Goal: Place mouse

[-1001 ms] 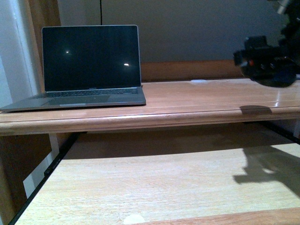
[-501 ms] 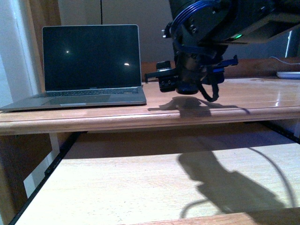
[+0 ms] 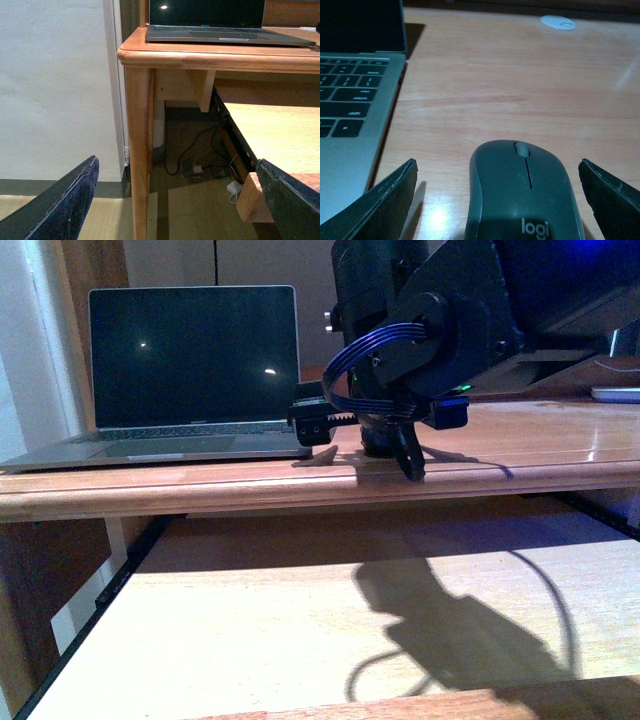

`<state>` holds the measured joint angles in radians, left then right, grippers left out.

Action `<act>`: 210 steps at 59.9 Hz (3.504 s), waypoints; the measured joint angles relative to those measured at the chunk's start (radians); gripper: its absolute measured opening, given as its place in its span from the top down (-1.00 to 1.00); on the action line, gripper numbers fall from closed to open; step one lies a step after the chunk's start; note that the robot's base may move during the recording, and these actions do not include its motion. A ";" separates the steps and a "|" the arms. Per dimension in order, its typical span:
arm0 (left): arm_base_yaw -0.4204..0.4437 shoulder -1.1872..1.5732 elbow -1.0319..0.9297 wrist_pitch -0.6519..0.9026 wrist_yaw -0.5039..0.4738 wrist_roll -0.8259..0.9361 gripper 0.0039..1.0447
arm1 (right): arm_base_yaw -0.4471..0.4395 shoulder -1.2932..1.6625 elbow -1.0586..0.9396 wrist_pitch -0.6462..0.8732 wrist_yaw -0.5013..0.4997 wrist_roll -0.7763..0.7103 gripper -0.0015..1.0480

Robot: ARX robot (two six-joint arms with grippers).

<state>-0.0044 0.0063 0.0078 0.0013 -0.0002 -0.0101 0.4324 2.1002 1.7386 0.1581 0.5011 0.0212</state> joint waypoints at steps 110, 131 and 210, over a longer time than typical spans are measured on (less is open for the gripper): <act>0.000 0.000 0.000 0.000 0.000 0.000 -0.86 | -0.971 -0.870 -1.451 0.455 -1.537 -0.252 -0.86; 0.000 0.000 0.000 0.000 0.000 0.000 -0.86 | -1.123 -0.936 -1.419 0.010 -1.761 -0.535 -0.86; 0.000 0.000 0.000 0.000 0.000 0.000 -0.86 | -0.175 -0.215 -0.895 0.717 -0.458 -0.047 -0.86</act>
<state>-0.0044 0.0063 0.0078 0.0013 0.0002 -0.0101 0.2577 1.8854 0.8436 0.8753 0.0429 -0.0254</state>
